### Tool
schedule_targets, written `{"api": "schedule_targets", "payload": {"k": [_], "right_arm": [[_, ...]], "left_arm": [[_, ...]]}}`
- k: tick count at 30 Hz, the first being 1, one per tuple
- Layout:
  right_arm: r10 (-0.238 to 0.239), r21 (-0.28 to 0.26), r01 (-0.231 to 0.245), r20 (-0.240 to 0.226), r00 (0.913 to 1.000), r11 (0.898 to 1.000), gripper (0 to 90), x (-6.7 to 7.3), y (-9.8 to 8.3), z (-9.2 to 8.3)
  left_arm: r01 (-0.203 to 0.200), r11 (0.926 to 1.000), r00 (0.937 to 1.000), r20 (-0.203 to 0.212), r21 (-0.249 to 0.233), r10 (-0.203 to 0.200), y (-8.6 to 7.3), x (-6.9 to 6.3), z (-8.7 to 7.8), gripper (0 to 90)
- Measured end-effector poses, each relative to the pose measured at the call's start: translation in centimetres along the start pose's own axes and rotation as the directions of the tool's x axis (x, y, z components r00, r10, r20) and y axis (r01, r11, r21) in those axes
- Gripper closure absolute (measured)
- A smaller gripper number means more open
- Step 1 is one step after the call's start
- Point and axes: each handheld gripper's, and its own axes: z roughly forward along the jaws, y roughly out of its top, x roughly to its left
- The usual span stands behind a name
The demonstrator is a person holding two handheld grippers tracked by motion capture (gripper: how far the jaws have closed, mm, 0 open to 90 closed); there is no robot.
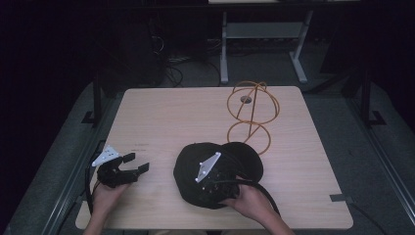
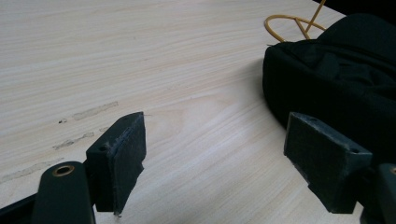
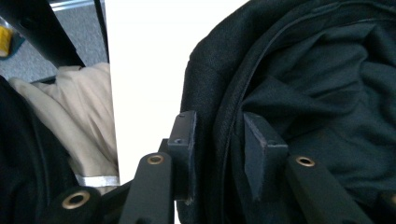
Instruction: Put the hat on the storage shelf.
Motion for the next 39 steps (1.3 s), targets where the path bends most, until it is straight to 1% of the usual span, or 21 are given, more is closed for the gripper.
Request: {"api": "schedule_targets", "payload": {"k": [3, 5, 7, 9, 11, 12, 13, 17, 20, 22, 23, 26, 27, 29, 30, 31, 32, 33, 34, 37, 39], "right_arm": [[-0.004, 0.015, 0.004, 0.002, 1.0, 1.0, 66.9, 0.1, 0.1, 0.5], [-0.016, 0.055, 0.016, 0.004, 0.9999, 0.998, 67.8, 0.4, 0.2, 1.3], [-0.018, 0.065, 0.017, 0.007, 0.9998, 0.998, 68.8, 0.6, 0.2, 1.6], [-0.021, 0.065, 0.021, 0.009, 0.9997, 0.998, 69.4, 0.6, 0.2, 1.7], [-0.019, 0.06, 0.019, 0.009, 0.9998, 0.998, 73.6, 0.6, 0.1, 1.7], [-0.019, 0.06, 0.019, 0.009, 0.9998, 0.998, 73.6, 0.6, 0.1, 1.7], [-0.029, 0.057, 0.028, 0.013, 0.9995, 0.998, 75.3, 0.7, 0.1, 1.5], [-0.034, 0.045, 0.033, 0.02, 0.9992, 0.998, 76.3, 0.8, 0.0, 1.2], [-0.048, 0.019, 0.047, 0.026, 0.9985, 0.999, 77.0, 0.8, 0.1, 0.4], [-0.045, 0.011, 0.045, 0.029, 0.9986, 0.999, 77.0, 0.8, 0.1, 0.0], [-0.049, -0.012, 0.049, 0.038, 0.9981, 0.999, 77.2, 0.8, 0.1, -0.5], [-0.04, -0.049, 0.043, 0.046, 0.9981, 0.998, 77.4, 0.5, 0.2, -2.0], [-0.04, -0.049, 0.043, 0.046, 0.9981, 0.998, 77.4, 0.5, 0.2, -2.0], [-0.034, -0.07, 0.038, 0.048, 0.9982, 0.997, 77.4, 0.4, 0.3, -2.7], [-0.022, -0.094, 0.026, 0.041, 0.9989, 0.995, 77.4, 0.2, 0.4, -3.4], [-0.022, -0.094, 0.026, 0.041, 0.9989, 0.995, 77.4, 0.2, 0.4, -3.4], [-0.015, -0.125, 0.019, 0.033, 0.9993, 0.992, 77.4, -0.2, 0.4, -4.1], [-0.015, -0.125, 0.019, 0.033, 0.9993, 0.992, 77.4, -0.2, 0.4, -4.1], [-0.003, -0.148, 0.007, 0.026, 0.9996, 0.989, 77.4, -0.5, 0.4, -4.6], [0.001, -0.161, 0.004, 0.026, 0.9997, 0.987, 77.4, -0.7, 0.4, -5.0], [0.014, -0.187, -0.011, 0.014, 0.9998, 0.982, 77.3, -0.9, 0.4, -5.7]], "left_arm": [[-0.002, 1.0, 1.0, 0.0, 0.002, 0.002, 0.0, 0.0, 0.0, 20.5], [-0.002, 1.0, 1.0, 0.001, 0.002, 0.002, 0.0, 0.0, 0.1, 20.5], [-0.003, 1.0, 1.0, 0.002, 0.006, 0.003, 0.0, -0.1, 0.0, 20.5], [-0.004, 1.0, 1.0, 0.002, 0.007, 0.004, 0.0, -0.1, 0.1, 20.5], [-0.004, 0.9999, 1.0, 0.003, 0.011, 0.004, 0.0, -0.1, 0.1, 20.5], [-0.004, 0.9999, 1.0, 0.003, 0.011, 0.004, 0.0, -0.1, 0.1, 20.5], [-0.003, 0.9999, 1.0, 0.006, 0.01, 0.003, 0.0, -0.2, 0.1, 20.5], [0.001, 0.9999, 0.9999, 0.012, 0.011, -0.001, 0.0, -0.2, 0.1, 20.5], [0.001, 1.0, 0.9999, 0.017, 0.01, -0.001, 0.1, -0.2, 0.2, 20.5], [0.0, 1.0, 0.9998, 0.019, 0.008, 0.0, 0.1, -0.2, 0.2, 20.5], [-0.001, 1.0, 0.9998, 0.019, 0.007, 0.001, 0.1, -0.3, 0.2, 20.5], [-0.006, 1.0, 0.9997, 0.023, 0.004, 0.006, 0.1, -0.4, 0.2, 20.5], [-0.006, 1.0, 0.9997, 0.023, 0.004, 0.006, 0.1, -0.4, 0.2, 20.5], [-0.009, 1.0, 0.9995, 0.029, 0.003, 0.009, 0.2, -0.6, 0.2, 20.5], [-0.013, 0.9999, 0.9993, 0.035, -0.003, 0.013, 0.2, -0.8, 0.3, 20.5], [-0.013, 0.9999, 0.9993, 0.035, -0.003, 0.013, 0.2, -0.8, 0.3, 20.5], [-0.024, 0.9997, 0.9988, 0.044, 0.0, 0.024, 0.3, -1.0, 0.3, 20.5], [-0.024, 0.9997, 0.9988, 0.044, 0.0, 0.024, 0.3, -1.0, 0.3, 20.5], [-0.031, 0.9995, 0.9982, 0.052, -0.003, 0.031, 0.4, -1.2, 0.3, 20.5], [-0.035, 0.9993, 0.9972, 0.065, -0.014, 0.036, 0.5, -1.5, 0.3, 20.6], [-0.048, 0.9987, 0.9961, 0.073, -0.013, 0.049, 0.6, -2.0, 0.4, 20.6]]}}
